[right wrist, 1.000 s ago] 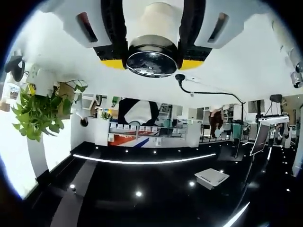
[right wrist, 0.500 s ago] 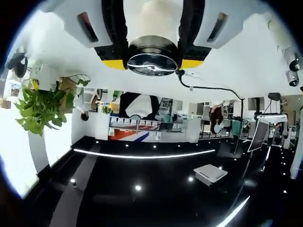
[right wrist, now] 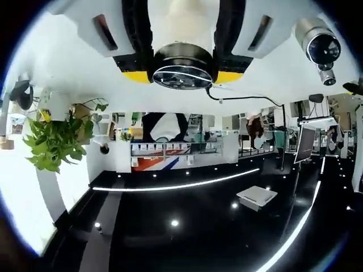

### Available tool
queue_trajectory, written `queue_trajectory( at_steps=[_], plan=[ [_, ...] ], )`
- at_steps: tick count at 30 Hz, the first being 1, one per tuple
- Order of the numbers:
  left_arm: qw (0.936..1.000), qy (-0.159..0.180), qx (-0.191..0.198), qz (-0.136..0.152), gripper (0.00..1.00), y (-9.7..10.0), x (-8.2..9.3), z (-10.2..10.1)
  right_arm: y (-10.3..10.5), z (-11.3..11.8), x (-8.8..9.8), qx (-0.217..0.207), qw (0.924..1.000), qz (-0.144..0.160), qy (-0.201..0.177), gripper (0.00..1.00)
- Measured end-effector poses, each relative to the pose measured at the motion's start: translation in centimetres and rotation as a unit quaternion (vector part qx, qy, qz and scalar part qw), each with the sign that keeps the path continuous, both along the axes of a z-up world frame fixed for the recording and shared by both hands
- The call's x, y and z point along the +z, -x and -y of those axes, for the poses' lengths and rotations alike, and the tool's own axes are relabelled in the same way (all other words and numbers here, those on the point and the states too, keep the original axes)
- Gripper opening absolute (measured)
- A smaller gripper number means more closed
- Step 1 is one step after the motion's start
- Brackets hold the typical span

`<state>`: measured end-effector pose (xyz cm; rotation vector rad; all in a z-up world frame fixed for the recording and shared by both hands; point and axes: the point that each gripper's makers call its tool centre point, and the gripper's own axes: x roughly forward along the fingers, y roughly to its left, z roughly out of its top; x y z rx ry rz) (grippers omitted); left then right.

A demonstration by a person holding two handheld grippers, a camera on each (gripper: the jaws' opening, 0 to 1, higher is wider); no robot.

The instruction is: Rotate the seasoning bottle until the label or dispensing opening points toward the visible target arrow and the bottle remains upright within the marked orientation range

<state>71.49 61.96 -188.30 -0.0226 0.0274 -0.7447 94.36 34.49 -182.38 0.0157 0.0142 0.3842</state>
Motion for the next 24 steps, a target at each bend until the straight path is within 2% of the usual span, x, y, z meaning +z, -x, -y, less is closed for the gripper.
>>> queue_trajectory(
  at_steps=[6,13,24],
  plan=[
    [1.0,-0.001,-0.004,-0.005,1.0,-0.1,-0.4,0.3,2.1,-0.8,0.3,0.023,0.9993,0.012,0.027,0.38],
    [0.9999,0.011,-0.011,0.004,1.0,0.2,0.3,0.9,4.6,-1.8,1.0,0.041,0.9979,0.02,0.045,0.38],
    [0.9998,0.011,-0.014,0.005,1.0,0.3,0.4,1.2,7.9,-1.1,1.6,0.039,0.9983,0.035,0.025,0.38]
  ],
)
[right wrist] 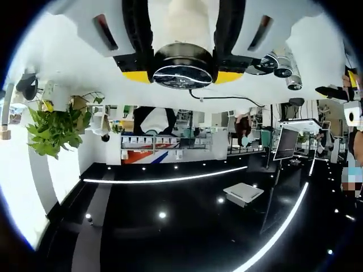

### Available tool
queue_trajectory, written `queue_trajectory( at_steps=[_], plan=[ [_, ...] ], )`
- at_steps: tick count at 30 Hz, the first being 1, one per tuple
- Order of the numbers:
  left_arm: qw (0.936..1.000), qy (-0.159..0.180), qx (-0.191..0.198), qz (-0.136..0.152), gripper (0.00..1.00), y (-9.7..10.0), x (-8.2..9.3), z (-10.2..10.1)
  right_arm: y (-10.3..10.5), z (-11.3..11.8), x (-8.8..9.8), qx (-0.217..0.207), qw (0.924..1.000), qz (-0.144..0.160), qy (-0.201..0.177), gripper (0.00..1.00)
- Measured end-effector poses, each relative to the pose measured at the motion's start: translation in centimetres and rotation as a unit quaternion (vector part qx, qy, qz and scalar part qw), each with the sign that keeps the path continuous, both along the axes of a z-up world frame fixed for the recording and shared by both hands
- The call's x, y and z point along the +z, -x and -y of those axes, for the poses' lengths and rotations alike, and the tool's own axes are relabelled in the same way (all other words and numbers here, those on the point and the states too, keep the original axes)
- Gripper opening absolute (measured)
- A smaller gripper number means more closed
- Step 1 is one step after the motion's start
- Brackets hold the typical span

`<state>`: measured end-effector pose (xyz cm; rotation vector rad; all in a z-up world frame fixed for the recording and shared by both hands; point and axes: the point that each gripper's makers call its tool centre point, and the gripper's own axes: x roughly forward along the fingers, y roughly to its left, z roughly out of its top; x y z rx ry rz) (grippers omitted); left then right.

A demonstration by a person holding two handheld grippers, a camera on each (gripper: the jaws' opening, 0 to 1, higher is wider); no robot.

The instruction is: Rotate the seasoning bottle until the label or dispensing opening points toward the visible target arrow and the bottle remains upright within the marked orientation range

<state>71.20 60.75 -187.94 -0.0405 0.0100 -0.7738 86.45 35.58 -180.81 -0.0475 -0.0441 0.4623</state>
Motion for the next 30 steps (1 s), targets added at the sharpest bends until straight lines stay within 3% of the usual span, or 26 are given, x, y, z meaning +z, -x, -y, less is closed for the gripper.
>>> queue_trajectory(
  at_steps=[7,11,19,22,27,30],
  plan=[
    [0.9999,0.007,-0.008,0.001,1.0,0.2,-0.1,1.0,3.7,0.4,0.2,-0.007,0.9997,0.019,-0.011,0.38],
    [0.9995,0.028,-0.013,0.005,1.0,0.3,0.2,1.4,5.7,0.2,0.4,-0.003,0.9995,0.027,-0.017,0.38],
    [0.9989,0.025,-0.035,0.021,1.0,1.5,0.6,3.3,10.8,-3.6,1.7,0.06,0.9966,0.055,-0.013,0.38],
    [0.9976,0.04,-0.045,0.034,1.0,2.0,1.1,3.9,12.1,-5.0,2.1,0.085,0.9943,0.058,-0.027,0.38],
    [0.9967,0.048,-0.062,0.024,1.0,2.5,1.0,4.7,13.8,-7.0,2.7,0.117,0.9898,0.063,-0.05,0.38],
    [0.9961,0.046,-0.071,0.025,1.0,2.9,1.0,5.0,14.5,-8.2,2.6,0.137,0.9884,0.056,-0.032,0.38]
  ],
)
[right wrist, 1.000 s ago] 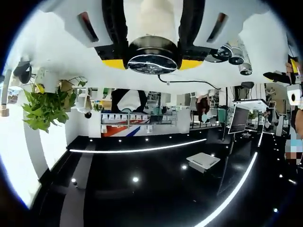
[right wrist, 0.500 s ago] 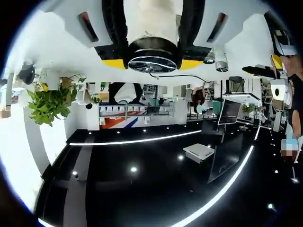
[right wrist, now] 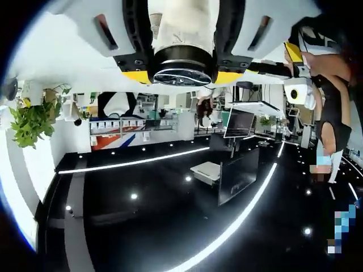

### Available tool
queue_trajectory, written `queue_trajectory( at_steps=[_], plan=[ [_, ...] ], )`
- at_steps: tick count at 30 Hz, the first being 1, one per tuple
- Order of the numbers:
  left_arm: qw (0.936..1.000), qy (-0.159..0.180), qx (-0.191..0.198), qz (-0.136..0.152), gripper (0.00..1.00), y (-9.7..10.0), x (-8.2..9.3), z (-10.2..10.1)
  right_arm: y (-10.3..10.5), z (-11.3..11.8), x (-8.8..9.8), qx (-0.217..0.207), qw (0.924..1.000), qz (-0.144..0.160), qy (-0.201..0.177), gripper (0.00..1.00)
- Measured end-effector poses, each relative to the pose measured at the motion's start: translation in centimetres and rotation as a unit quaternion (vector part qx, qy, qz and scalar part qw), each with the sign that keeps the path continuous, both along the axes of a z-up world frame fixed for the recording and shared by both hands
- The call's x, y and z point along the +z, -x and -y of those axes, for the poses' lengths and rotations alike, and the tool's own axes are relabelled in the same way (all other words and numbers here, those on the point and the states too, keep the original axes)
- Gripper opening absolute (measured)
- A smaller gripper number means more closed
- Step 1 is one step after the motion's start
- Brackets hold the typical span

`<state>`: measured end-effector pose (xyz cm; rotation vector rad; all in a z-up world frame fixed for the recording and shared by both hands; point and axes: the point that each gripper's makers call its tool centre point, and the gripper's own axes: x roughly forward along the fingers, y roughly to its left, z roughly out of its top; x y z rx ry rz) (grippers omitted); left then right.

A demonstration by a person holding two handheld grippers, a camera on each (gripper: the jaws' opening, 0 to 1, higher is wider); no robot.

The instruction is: Rotate the seasoning bottle until the label or dispensing opening points toward the visible target arrow and the bottle remains upright within the marked orientation range

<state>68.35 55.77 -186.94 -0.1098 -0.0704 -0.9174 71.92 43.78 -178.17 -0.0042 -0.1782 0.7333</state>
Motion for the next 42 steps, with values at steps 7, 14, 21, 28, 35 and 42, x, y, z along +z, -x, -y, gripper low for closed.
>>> queue_trajectory(
  at_steps=[7,14,21,28,35,42],
  plan=[
    [0.9992,-0.011,-0.037,0.007,0.99,1.2,-0.1,2.0,2.5,-4.2,-0.3,0.061,0.9981,0.004,0.008,0.38],
    [0.9978,-0.021,-0.063,0.004,0.91,1.9,-0.7,2.9,4.1,-7.2,-0.9,0.109,0.9935,0.011,0.03,0.38],
    [0.9959,-0.034,-0.084,0.001,0.86,2.4,-1.4,3.8,5.1,-8.9,-1.5,0.15,0.9884,-0.003,0.022,0.38],
    [0.9926,-0.047,-0.112,0.002,0.78,3.4,-2.0,4.7,6.6,-10.7,-2.1,0.197,0.9799,-0.002,0.031,0.38],
    [0.9906,-0.047,-0.128,0.0,0.68,3.9,-2.0,4.9,7.4,-11.8,-2.6,0.218,0.9752,-0.001,0.038,0.38],
    [0.9898,-0.042,-0.136,0.0,0.56,4.1,-2.0,4.9,7.5,-12.1,-3.0,0.228,0.973,-0.008,0.033,0.38]
  ],
)
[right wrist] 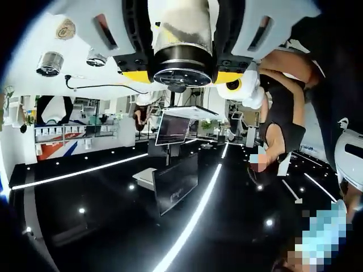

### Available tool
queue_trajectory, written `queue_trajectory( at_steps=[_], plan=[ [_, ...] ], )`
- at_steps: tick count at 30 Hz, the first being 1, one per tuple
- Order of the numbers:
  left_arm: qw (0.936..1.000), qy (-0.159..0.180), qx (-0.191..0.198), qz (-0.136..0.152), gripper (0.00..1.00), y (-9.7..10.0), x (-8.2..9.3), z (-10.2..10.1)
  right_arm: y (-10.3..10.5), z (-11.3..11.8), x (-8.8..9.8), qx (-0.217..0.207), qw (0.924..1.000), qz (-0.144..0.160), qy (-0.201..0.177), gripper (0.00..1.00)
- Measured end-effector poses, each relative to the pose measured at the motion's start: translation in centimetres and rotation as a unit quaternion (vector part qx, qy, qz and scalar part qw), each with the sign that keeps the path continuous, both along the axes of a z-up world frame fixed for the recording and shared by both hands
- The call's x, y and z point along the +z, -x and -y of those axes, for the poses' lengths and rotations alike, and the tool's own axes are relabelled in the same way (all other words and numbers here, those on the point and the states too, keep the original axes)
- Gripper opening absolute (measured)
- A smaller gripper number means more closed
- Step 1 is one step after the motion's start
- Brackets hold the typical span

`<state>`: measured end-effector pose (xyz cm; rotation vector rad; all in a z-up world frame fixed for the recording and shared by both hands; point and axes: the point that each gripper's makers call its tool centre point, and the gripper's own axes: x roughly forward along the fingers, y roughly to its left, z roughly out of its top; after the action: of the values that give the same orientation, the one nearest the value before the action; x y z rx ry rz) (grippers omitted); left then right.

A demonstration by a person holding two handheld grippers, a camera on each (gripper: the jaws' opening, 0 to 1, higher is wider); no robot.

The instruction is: Rotate the seasoning bottle until the label or dispensing opening points toward the visible target arrow and the bottle remains upright within the marked orientation range

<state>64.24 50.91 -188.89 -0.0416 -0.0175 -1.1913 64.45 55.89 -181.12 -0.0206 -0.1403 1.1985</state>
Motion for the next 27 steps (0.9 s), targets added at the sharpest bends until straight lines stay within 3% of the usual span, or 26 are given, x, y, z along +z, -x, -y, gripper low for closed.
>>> queue_trajectory(
  at_steps=[10,15,16,19,22,27],
  plan=[
    [0.9997,0.015,0.013,-0.016,0.42,-0.6,0.2,-1.0,0.4,-0.1,0.2,0.012,0.9999,-0.002,-0.009,0.38],
    [0.9992,-0.004,0.038,0.012,0.41,-0.6,0.5,-1.1,0.5,-0.1,0.3,0.015,0.9998,-0.002,-0.016,0.39],
    [0.9968,-0.013,0.07,0.036,0.41,-0.9,1.0,-1.4,0.3,0.0,0.6,0.015,0.9996,0.003,-0.025,0.39],
    [0.9916,-0.038,0.112,0.051,0.41,-1.4,1.1,-1.8,0.0,0.2,0.8,0.004,0.9997,0.004,-0.024,0.39],
    [0.9841,-0.042,0.151,0.083,0.4,-1.7,1.7,-2.4,0.0,-0.3,1.3,-0.001,0.9984,0.036,-0.045,0.39],
    [0.9619,-0.064,0.239,0.117,0.4,-3.1,1.8,-4.2,-1.3,-1.2,0.3,-0.05,0.9972,0.031,-0.046,0.39]
  ],
)
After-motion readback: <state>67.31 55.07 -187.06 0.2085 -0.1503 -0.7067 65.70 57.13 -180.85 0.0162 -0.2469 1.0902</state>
